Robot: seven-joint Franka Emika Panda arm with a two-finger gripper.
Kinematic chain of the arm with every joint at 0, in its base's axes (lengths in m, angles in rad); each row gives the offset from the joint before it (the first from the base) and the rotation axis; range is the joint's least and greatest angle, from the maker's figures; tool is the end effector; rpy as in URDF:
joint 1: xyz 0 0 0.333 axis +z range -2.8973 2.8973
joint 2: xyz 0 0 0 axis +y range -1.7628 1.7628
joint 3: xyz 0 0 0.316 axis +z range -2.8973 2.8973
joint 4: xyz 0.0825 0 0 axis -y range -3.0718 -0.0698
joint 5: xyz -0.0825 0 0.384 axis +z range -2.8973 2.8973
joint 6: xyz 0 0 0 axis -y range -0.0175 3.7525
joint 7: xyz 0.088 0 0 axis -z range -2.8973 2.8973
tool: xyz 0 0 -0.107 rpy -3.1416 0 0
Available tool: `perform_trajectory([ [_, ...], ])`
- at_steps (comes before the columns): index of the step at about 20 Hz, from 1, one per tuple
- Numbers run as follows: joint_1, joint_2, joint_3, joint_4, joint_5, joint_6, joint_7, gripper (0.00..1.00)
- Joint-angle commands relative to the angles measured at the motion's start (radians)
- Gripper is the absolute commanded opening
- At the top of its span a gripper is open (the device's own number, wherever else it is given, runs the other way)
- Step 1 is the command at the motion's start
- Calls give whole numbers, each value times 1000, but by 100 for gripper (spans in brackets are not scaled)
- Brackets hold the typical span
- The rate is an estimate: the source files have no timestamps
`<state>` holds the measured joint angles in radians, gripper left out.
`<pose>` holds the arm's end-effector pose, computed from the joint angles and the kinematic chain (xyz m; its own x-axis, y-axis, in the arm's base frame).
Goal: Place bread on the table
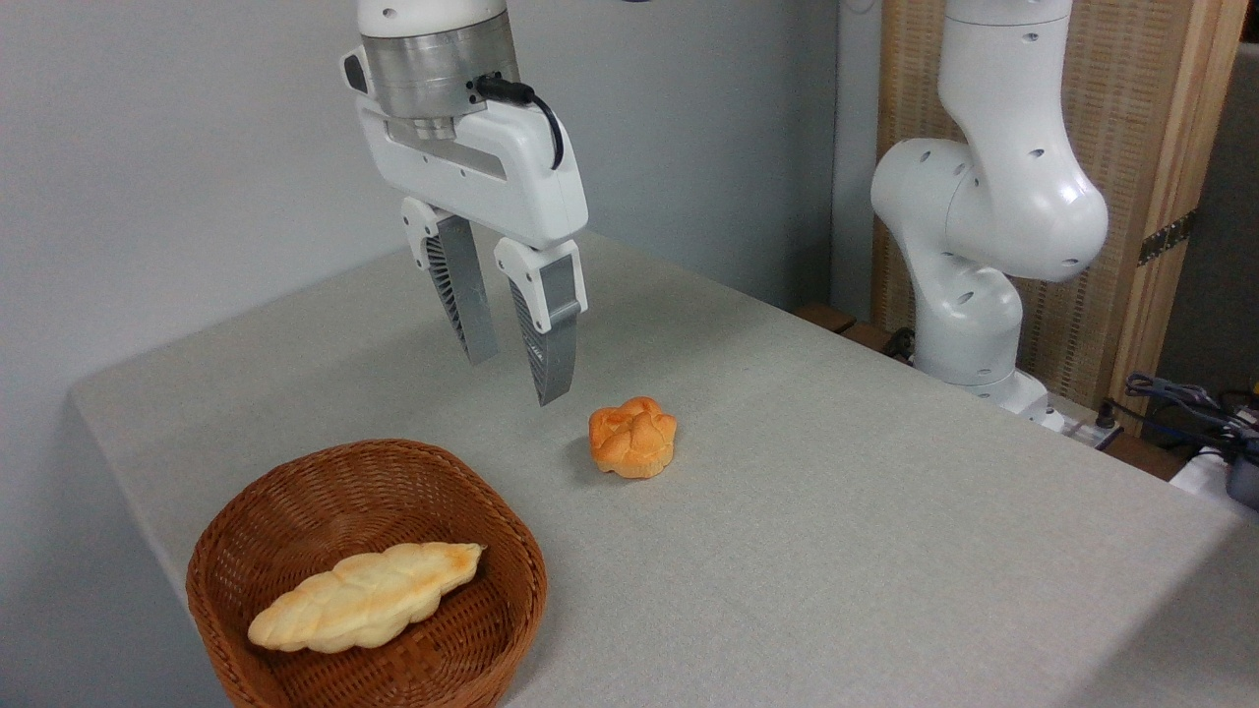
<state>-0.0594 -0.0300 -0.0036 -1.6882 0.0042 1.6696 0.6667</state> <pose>0.5509 -0.0344 0.5940 0.7451 -0.6669 0.0063 -0.6669 -0.7451 -0.0104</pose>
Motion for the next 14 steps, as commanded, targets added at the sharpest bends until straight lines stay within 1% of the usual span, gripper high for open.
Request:
perform_trajectory([
  [1,-8,-18,36,-10,-53,-8,24,100],
  [11,-8,-18,34,-11,-55,-8,24,100],
  [14,-8,-14,24,-15,-56,7,14,100],
])
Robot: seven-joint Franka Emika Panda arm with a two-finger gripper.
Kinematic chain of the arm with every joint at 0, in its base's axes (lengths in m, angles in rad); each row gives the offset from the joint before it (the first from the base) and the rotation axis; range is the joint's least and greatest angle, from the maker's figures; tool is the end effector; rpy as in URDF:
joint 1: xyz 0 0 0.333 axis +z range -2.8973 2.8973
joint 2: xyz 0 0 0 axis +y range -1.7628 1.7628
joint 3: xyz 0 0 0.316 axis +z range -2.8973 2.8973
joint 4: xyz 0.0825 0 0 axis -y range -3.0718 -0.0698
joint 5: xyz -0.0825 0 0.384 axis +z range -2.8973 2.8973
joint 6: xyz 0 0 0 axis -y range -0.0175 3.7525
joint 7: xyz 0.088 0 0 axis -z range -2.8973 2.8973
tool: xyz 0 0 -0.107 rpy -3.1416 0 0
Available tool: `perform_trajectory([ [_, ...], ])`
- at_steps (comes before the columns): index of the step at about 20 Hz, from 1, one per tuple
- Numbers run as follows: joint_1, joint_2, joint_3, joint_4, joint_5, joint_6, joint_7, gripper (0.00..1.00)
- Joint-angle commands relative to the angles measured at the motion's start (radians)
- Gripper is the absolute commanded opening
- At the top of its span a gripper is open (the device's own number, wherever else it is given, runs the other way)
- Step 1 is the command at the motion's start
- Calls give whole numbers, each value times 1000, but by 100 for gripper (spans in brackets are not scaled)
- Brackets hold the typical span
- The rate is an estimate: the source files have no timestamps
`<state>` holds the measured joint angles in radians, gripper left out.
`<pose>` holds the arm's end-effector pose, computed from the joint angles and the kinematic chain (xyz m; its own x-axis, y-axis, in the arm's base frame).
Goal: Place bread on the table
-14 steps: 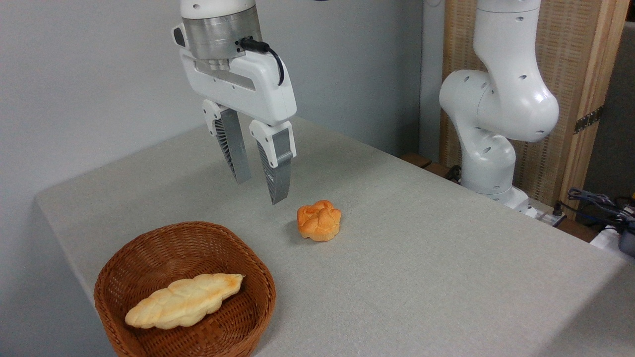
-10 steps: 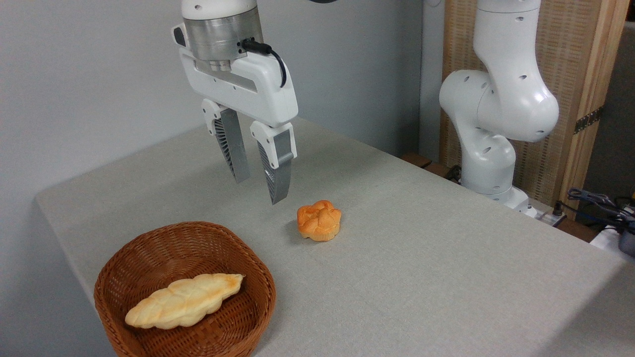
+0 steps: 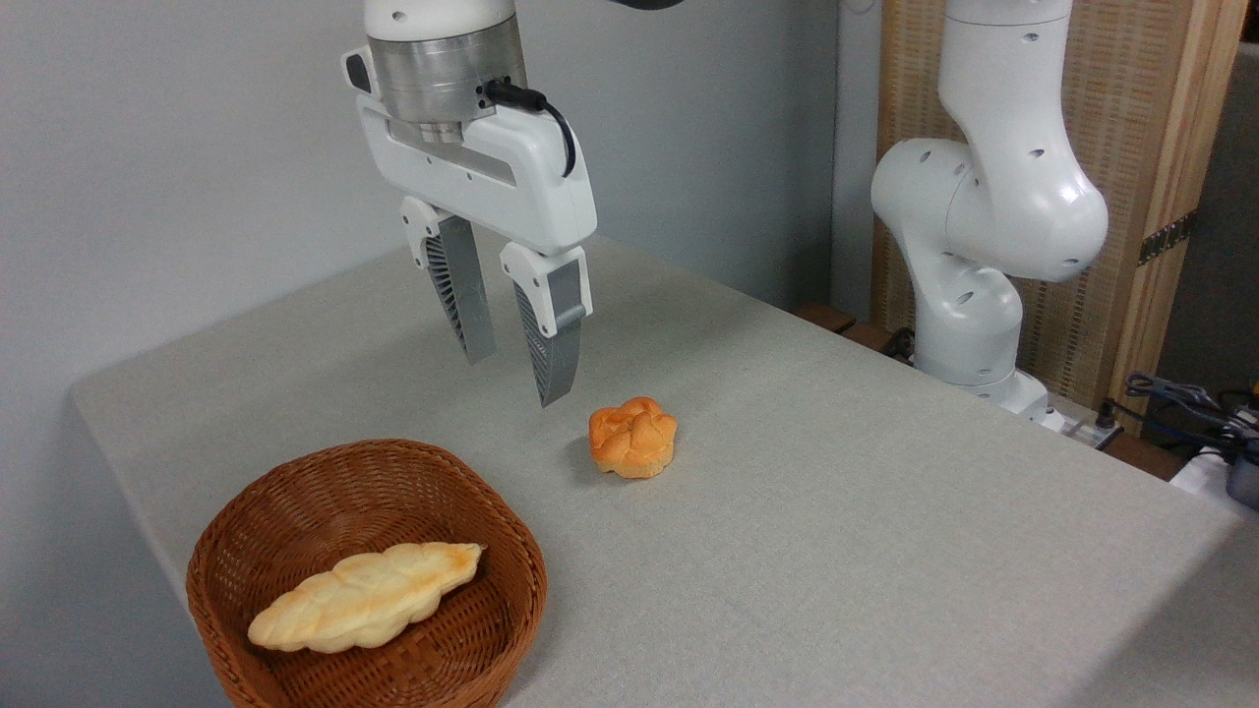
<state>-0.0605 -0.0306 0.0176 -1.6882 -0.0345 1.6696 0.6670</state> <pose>0.5511 -0.0269 0.5944 0.7603 -0.6488 0.0310 -0.6494 -0.7601 0.0200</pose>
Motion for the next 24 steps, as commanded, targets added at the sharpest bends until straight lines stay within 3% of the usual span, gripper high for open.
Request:
perform_trajectory([
  [1,-8,-12,1,-15,-24,13,13,100],
  [6,-13,0,-1,-47,-117,177,11,100],
  [11,-24,15,-5,-122,-116,430,31,100],
  [15,-24,92,-4,-125,-108,554,34,100],
  [20,-18,166,-5,-131,-107,578,157,100],
  [24,-15,196,-5,-130,-81,588,158,100],
])
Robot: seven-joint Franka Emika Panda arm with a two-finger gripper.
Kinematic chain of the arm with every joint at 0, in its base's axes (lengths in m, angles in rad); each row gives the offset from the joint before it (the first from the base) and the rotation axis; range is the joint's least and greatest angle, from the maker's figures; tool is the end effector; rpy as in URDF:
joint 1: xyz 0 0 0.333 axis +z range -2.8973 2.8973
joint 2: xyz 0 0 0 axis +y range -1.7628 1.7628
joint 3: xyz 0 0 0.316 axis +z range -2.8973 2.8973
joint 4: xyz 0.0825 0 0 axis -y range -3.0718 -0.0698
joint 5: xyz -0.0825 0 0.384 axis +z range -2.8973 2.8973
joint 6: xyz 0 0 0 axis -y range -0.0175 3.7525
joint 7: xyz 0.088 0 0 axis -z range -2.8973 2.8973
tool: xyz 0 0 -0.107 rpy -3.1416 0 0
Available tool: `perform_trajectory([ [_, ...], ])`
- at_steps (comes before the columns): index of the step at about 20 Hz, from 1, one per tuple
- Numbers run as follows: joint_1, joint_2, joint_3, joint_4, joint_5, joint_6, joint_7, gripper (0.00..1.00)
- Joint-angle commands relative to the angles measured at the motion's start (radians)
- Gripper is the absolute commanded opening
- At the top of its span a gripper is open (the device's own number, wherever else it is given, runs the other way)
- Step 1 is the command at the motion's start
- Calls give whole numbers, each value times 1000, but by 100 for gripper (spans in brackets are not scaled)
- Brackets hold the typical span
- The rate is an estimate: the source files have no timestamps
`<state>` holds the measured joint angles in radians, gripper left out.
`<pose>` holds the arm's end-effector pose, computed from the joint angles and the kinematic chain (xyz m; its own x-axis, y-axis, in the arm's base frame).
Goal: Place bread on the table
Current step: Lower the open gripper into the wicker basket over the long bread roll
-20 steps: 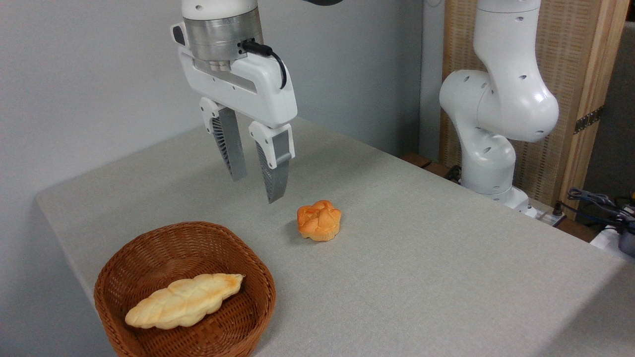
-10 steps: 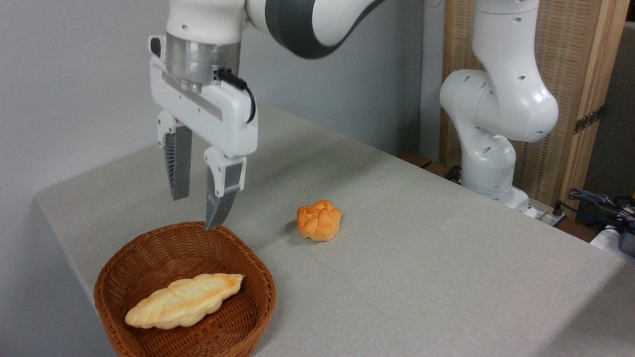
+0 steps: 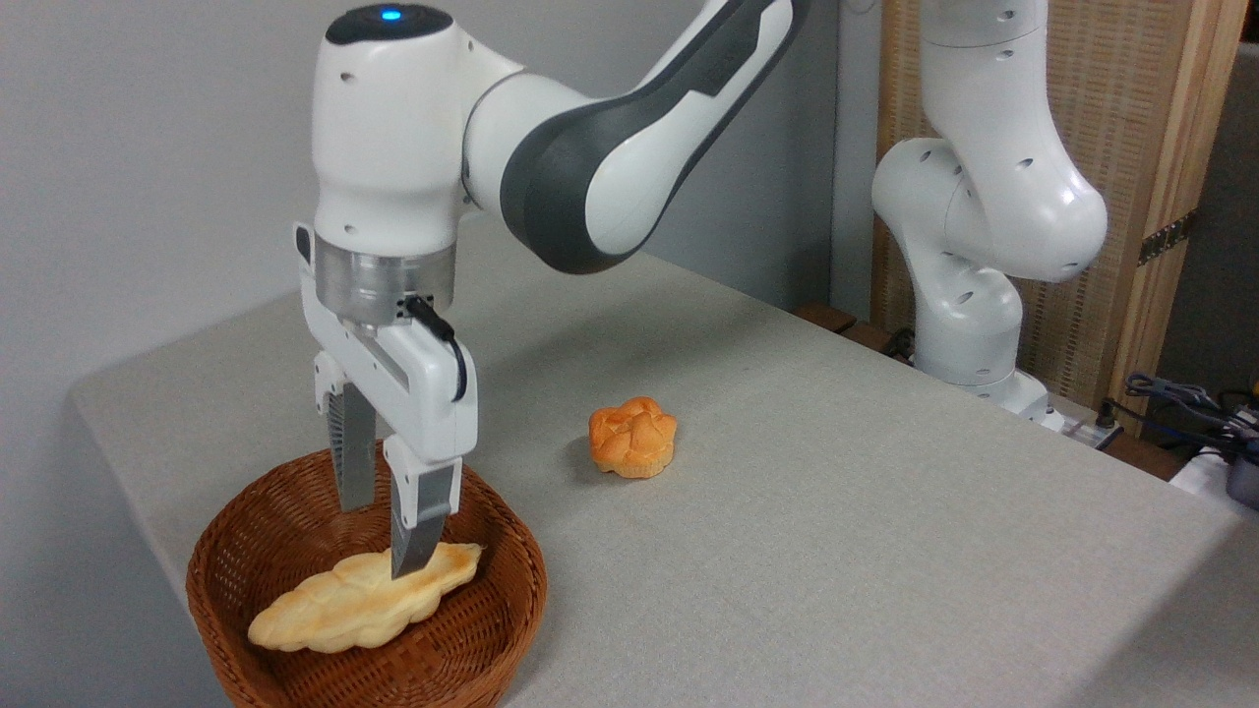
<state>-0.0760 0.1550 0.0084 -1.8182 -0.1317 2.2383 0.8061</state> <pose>0.6273 -0.0466 0.4780 0.6576 -0.7055 0.2643 -0.7081 -0.6985 -0.1028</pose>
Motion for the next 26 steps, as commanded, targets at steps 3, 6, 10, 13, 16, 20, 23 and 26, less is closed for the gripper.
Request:
perform_trajectory([
  [3,1,31,2,0,27,21,28,100],
  [6,1,46,1,0,40,23,47,100],
  [10,1,63,-18,0,40,23,47,100],
  [13,1,74,-19,0,38,38,47,100],
  [16,1,80,-25,0,40,43,47,100],
  [20,1,87,-25,0,40,55,47,100],
  [23,1,97,-25,0,40,84,47,100],
  [26,1,104,-25,2,40,103,47,100],
])
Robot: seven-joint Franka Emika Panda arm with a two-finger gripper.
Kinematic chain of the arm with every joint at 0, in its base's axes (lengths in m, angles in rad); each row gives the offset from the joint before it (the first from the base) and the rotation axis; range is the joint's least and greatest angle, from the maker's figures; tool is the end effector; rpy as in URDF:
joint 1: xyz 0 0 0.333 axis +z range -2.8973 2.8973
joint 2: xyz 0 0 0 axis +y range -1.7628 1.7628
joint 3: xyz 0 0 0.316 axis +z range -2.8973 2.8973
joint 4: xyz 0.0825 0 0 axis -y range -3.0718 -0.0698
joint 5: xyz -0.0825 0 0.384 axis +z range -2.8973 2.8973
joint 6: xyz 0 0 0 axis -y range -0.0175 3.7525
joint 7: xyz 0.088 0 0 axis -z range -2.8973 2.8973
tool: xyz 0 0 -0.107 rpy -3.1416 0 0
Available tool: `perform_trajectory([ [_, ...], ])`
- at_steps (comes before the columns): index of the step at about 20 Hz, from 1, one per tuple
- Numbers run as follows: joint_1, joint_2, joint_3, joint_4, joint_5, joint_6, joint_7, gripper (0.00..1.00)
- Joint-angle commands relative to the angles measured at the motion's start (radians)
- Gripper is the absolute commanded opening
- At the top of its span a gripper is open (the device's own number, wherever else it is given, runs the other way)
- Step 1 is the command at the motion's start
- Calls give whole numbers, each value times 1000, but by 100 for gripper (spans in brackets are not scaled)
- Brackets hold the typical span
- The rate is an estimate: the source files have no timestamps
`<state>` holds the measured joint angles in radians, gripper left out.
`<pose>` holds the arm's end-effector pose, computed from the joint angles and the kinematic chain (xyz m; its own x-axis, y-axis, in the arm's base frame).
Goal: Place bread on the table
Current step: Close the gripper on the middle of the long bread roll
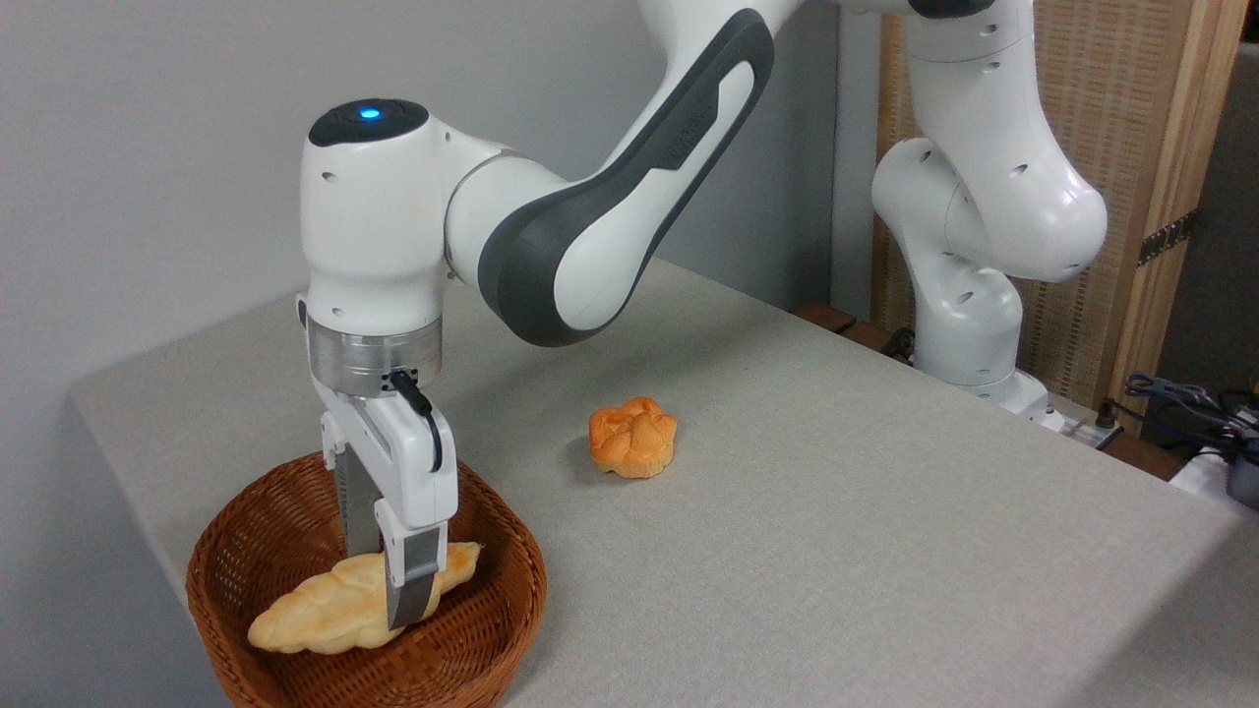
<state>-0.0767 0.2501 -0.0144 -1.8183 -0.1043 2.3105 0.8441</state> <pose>0.6433 -0.0602 0.4253 0.6152 -0.7547 0.2280 -0.7530 -0.6481 -0.1135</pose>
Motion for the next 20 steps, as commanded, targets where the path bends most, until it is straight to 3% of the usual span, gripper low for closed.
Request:
perform_trajectory([
  [1,2,14,-2,2,12,30,9,100],
  [8,2,14,-4,7,-2,33,-3,100],
  [9,2,14,-4,8,-3,33,-3,95],
  [10,2,14,-4,8,-2,33,1,76],
  [11,3,14,-4,10,-2,33,3,65],
  [12,2,12,-4,11,0,33,6,62],
  [16,3,11,-4,13,6,33,7,31],
  [17,3,9,-4,13,6,33,7,26],
  [20,3,9,-4,13,8,33,7,26],
])
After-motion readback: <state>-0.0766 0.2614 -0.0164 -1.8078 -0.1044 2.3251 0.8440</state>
